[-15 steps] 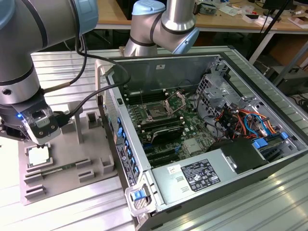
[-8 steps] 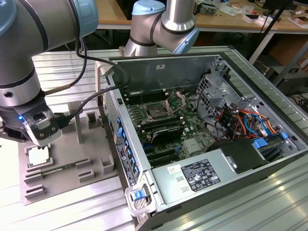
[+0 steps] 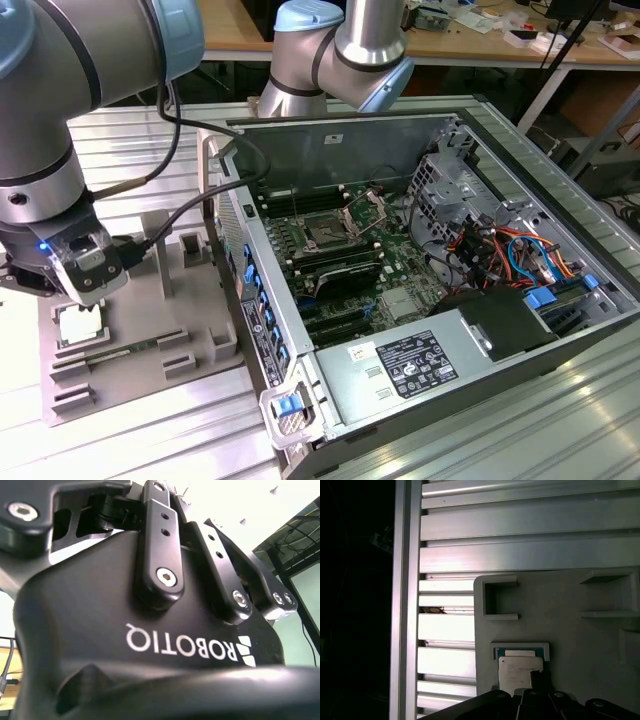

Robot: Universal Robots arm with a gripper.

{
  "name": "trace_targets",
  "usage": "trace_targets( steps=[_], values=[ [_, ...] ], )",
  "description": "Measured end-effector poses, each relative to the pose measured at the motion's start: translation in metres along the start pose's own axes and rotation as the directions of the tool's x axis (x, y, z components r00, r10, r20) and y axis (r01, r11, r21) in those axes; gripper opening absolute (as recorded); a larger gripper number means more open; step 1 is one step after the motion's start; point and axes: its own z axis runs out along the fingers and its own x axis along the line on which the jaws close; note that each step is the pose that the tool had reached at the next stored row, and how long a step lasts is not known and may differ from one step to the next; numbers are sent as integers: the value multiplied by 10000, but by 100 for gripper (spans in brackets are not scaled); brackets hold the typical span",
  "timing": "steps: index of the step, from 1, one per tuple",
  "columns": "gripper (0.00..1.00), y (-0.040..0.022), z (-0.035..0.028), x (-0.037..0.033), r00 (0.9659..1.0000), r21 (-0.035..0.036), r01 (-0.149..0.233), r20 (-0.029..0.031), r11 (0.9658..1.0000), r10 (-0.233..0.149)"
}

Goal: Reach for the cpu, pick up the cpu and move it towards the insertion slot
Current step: 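Reach for the cpu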

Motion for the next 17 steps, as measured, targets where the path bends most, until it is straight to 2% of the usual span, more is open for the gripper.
trace_targets(
  steps=[5,12,17],
  values=[
    [11,-1,23,2,10000,0,-1,0,10000,1],
    [11,-5,55,44,10000,0,2,1,10000,-2],
    [11,-51,106,77,10000,0,3,0,10000,-3]
  ],
)
